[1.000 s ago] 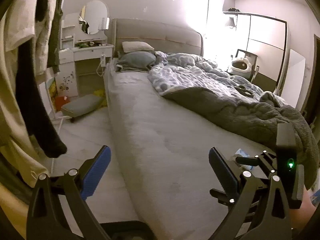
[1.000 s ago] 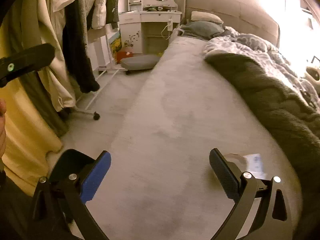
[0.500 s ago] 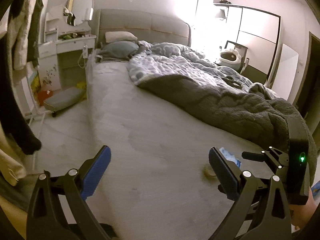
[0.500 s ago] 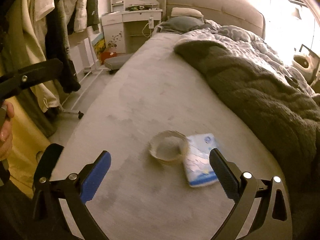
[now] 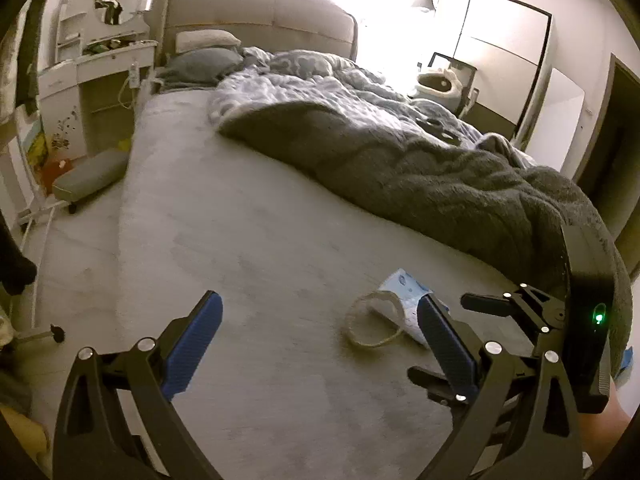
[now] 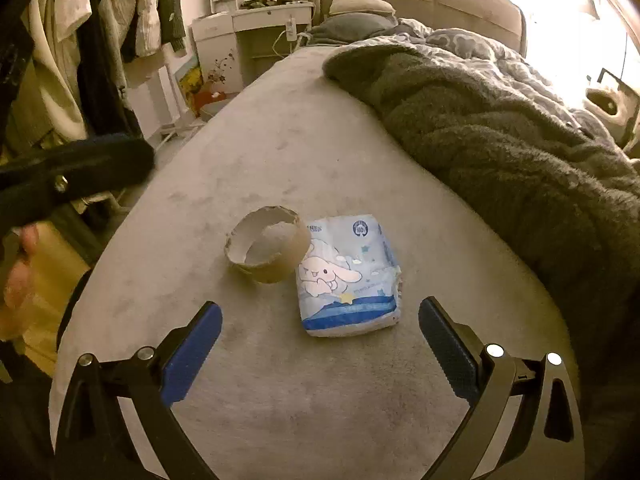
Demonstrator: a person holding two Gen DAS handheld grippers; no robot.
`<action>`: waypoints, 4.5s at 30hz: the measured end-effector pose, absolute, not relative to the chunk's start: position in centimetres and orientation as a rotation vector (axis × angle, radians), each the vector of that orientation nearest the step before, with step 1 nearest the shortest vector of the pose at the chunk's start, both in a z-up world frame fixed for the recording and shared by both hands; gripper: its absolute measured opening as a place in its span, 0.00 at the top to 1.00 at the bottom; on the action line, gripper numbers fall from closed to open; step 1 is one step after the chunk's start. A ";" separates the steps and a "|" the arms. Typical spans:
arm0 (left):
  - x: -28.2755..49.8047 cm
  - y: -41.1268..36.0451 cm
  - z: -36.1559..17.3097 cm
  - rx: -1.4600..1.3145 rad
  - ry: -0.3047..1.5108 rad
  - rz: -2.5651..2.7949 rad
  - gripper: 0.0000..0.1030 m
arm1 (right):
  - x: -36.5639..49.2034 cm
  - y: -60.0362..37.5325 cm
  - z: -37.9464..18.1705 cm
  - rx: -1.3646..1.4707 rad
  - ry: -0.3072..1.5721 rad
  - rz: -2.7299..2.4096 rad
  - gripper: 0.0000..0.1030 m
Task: Collect trash
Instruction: 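Move both open tools back over the bed toward the tape roll and wipe pack, then grasp the tape roll with the left tool while the right tool grasps the wipe pack, then carry the tape roll and wipe pack with both tools over the black bin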
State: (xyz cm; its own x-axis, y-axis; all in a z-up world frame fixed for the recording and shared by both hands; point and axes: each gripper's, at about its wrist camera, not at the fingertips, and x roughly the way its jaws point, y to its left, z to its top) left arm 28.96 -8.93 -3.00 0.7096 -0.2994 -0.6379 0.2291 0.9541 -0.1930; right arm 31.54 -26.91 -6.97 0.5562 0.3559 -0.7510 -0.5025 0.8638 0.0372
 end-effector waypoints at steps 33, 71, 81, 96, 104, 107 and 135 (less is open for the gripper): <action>32.8 -13.7 -7.7 -0.110 0.884 -0.402 0.51 | 33.3 -28.1 -8.5 -0.151 0.880 0.536 0.04; 28.8 -0.1 -3.4 -0.156 0.791 -0.290 0.52 | 36.9 -24.7 -6.9 -0.078 0.893 0.387 0.49; 27.2 3.8 -3.0 -0.148 0.784 -0.241 0.52 | 36.1 -19.8 -5.2 -0.102 0.857 0.441 0.49; 24.0 7.3 -6.1 -0.061 0.848 -0.144 0.52 | 32.5 -13.5 -2.6 -0.026 0.821 0.502 0.49; 20.9 10.5 -7.9 -0.109 0.896 -0.076 0.52 | 27.9 -10.5 -2.9 -0.031 0.845 0.532 0.49; 19.8 11.7 -9.8 -0.149 0.943 -0.043 0.52 | 25.9 -10.1 -3.2 -0.016 0.859 0.534 0.49; 13.4 16.9 -23.8 -0.200 1.374 0.019 0.37 | 18.7 -0.7 -6.7 -0.109 0.950 0.684 0.49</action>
